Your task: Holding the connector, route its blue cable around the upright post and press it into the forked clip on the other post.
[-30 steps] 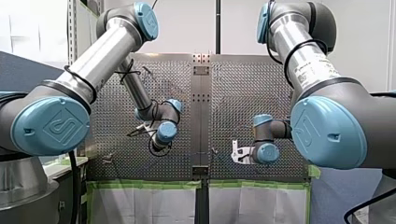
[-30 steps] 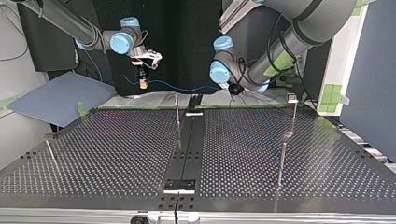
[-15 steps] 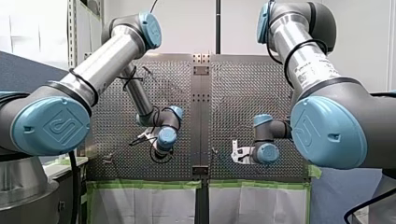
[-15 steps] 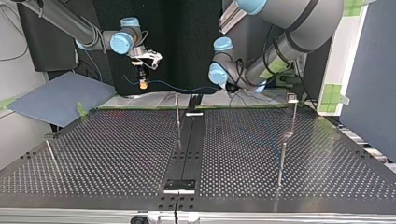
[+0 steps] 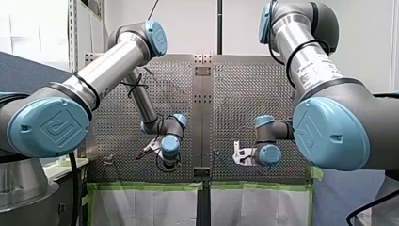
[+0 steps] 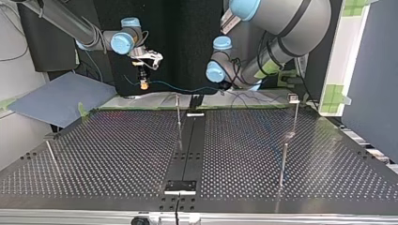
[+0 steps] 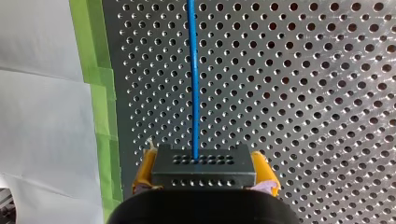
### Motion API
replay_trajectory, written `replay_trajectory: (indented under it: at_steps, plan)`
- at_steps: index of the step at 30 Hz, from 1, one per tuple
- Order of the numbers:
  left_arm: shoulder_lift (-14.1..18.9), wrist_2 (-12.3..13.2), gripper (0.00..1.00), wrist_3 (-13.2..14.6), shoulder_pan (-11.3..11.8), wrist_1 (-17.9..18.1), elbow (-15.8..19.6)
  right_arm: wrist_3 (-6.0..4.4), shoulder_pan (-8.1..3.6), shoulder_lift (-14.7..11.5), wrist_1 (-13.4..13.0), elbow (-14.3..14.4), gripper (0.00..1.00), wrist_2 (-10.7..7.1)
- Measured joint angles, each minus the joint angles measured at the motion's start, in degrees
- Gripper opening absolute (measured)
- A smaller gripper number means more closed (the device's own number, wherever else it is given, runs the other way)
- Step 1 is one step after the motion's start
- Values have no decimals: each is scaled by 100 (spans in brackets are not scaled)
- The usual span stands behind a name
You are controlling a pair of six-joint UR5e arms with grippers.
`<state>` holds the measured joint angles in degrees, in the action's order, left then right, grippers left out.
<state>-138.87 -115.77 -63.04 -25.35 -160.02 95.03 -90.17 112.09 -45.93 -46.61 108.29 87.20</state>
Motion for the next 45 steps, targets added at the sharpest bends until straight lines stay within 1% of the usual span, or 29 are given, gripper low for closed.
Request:
replay_trajectory:
  at_steps: [10,16,19,26,38,40,45]
  plan:
    - [0,510,100,-511,-65,395,-3,29,-1,-1,0,-3,0,-3]
    - [1,800,100,-800,-123,498,-4,33,0,-1,-8,-5,0,-54]
    - [2,955,100,-955,-168,517,-4,33,0,-1,-12,-21,0,-106]
    - [5,1314,100,-1313,-236,685,-4,33,0,-2,-12,-46,0,-308]
    - [11,1969,100,-1972,-218,814,1,35,2,0,10,-49,0,-427]
    - [13,2015,100,-2076,-232,818,0,34,2,0,7,-50,0,-462]
    - [12,1999,100,-2330,-253,825,2,33,2,1,24,-72,0,-546]
